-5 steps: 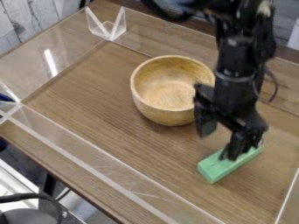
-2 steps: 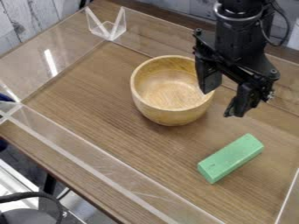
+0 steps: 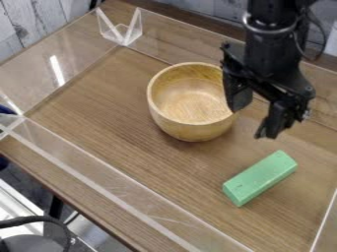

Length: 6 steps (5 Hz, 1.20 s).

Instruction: Remove the green block from inside the brown bowl and put it on the table

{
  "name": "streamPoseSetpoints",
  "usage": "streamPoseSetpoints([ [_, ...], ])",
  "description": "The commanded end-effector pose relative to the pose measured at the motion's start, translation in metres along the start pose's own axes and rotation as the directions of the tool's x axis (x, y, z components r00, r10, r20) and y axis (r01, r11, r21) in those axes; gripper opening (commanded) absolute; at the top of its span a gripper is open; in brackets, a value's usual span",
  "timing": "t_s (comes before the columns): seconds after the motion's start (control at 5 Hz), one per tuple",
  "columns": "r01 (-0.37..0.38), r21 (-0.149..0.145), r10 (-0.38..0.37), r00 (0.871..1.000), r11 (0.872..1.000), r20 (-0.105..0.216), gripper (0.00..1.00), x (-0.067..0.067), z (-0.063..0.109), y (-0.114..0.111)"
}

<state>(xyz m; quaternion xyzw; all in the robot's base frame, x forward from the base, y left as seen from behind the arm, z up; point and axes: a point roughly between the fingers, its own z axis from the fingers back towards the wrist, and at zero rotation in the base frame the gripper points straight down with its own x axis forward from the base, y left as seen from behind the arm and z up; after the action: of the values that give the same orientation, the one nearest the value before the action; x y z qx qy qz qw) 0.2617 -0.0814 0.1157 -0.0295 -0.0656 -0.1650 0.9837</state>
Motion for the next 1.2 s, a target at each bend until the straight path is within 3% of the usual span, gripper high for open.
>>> streamPoseSetpoints([
  [0.0,0.042,-0.011,-0.041,0.999,0.999,0.028,1.0,0.006,-0.001,-0.009],
  [0.6,0.132,-0.032,-0.133,0.991,0.991,-0.011,1.0,0.013,-0.037,-0.031],
  [0.8,0.144,-0.032,-0.144,0.989,0.989,-0.019,1.0,0.014,-0.045,-0.034],
  [1.0,0.139,-0.028,-0.139,0.99,0.99,-0.013,1.0,0.014,-0.041,-0.033],
])
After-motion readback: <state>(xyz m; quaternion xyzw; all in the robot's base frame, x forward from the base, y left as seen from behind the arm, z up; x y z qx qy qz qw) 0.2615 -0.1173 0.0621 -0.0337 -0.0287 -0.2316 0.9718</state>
